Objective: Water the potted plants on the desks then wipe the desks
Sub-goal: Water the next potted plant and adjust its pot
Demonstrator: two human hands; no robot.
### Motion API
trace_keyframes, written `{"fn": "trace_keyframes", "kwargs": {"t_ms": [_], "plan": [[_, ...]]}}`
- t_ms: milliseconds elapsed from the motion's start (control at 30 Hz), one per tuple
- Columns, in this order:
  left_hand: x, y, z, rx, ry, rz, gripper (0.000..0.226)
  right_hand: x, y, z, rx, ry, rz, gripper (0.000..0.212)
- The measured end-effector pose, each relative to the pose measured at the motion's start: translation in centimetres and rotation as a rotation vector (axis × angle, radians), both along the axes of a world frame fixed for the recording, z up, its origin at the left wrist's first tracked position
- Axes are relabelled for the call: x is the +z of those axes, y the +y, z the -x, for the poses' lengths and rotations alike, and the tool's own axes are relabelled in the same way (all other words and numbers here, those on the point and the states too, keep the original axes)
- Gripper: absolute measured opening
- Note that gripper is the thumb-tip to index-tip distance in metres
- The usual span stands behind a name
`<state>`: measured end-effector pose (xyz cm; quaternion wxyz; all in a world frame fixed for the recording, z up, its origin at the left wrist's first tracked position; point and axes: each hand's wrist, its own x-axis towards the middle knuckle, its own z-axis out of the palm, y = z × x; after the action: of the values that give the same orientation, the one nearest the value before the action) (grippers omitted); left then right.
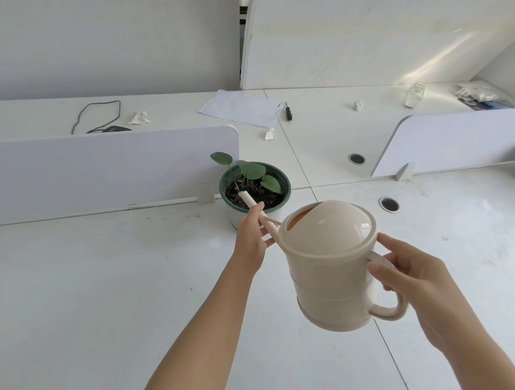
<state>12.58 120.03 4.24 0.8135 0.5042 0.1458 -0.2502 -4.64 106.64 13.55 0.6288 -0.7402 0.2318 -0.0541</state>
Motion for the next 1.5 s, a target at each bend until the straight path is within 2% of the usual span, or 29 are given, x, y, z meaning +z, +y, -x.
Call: {"fn": "trace_keyframes", "kwargs": {"t_ms": [100,233,367,567,667,833,967,1300,1500], "plan": [[0.5,0.9,-0.8,0.022,0.036,-0.007,0.025,0.2,1.2,-0.6,0.005,-0.019,-0.007,0.068],[1.5,1.1,-1.5,0.008,0.062,0.007,0.035,0.4,2.0,-0.8,0.011,-0.050,-0.013,0.067],[1.5,0.5,-1.3,-0.035,0.063,-0.021,0.024,0.4,1.8,0.1,-0.012,-0.040,-0.019,0.050],[-0.1,-1.8,0.7,-0.085,0.056,-0.036,0.012,0.2,0.3,2.7,-0.084,-0.027,-0.016,0.046],[-0.5,-3.1,1.7,-0.129,0.041,-0.034,0.012,-0.5,-0.7,3.9,-0.140,-0.010,0.001,0.047],[0.6,-5.6,2.0,-0.248,-0.008,-0.048,0.026,-1.3,-1.6,5.6,-0.218,-0.043,-0.031,0.049],[0.8,-6.9,2.7,-0.276,-0.033,-0.025,0.020,-2.1,-2.0,6.9,-0.280,-0.083,-0.046,0.047],[-0.8,-5.2,6.0,-0.206,-0.126,-0.071,0.019,-7.3,-2.7,9.9,-0.417,-0.100,-0.152,0.033],[-2.2,-1.9,8.9,-0.020,-0.152,-0.086,0.015,-9.4,-2.4,10.1,-0.399,-0.097,-0.186,0.030]]}}
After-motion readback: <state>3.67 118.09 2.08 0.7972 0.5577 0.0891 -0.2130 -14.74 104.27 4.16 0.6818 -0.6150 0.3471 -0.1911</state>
